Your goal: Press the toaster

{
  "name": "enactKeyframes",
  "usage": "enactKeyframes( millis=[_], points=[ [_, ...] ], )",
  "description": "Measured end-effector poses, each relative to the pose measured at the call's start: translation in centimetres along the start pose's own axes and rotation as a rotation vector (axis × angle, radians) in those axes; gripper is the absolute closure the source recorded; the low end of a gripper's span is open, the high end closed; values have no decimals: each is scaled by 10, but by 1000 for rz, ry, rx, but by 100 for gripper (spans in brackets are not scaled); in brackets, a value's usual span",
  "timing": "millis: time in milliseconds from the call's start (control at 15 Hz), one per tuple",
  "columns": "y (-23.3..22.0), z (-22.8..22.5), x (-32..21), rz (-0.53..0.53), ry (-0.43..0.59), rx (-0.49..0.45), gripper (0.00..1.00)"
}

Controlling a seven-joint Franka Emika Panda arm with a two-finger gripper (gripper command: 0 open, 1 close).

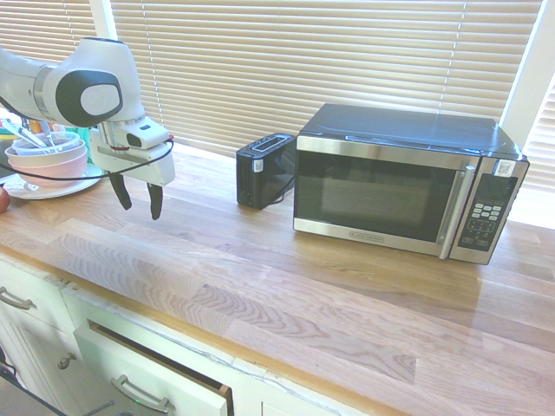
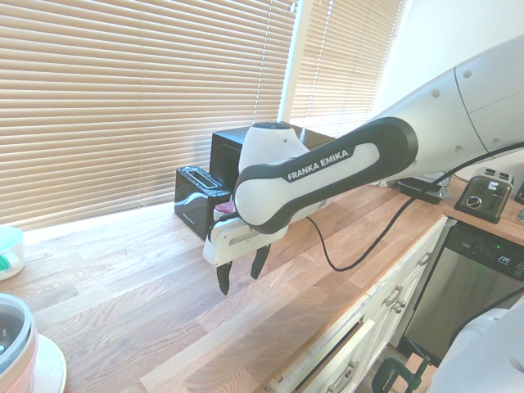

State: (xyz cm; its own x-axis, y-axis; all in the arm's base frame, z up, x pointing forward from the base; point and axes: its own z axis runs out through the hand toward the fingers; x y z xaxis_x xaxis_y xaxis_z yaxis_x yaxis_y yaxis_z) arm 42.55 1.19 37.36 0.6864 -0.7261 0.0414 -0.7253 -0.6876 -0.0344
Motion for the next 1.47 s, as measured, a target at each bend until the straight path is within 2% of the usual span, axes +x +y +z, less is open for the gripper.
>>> enactKeyframes(
  millis=[467,733,1000,1267,1467],
  points=[
    [4,-5,14,16,65,25,0],
    [5,-16,31,-65,174,76,0],
    [5,-34,49,-107,293,178,0],
    [9,-51,64,-70,405,279,0],
    [15,-61,75,23,466,350,0]
  ],
)
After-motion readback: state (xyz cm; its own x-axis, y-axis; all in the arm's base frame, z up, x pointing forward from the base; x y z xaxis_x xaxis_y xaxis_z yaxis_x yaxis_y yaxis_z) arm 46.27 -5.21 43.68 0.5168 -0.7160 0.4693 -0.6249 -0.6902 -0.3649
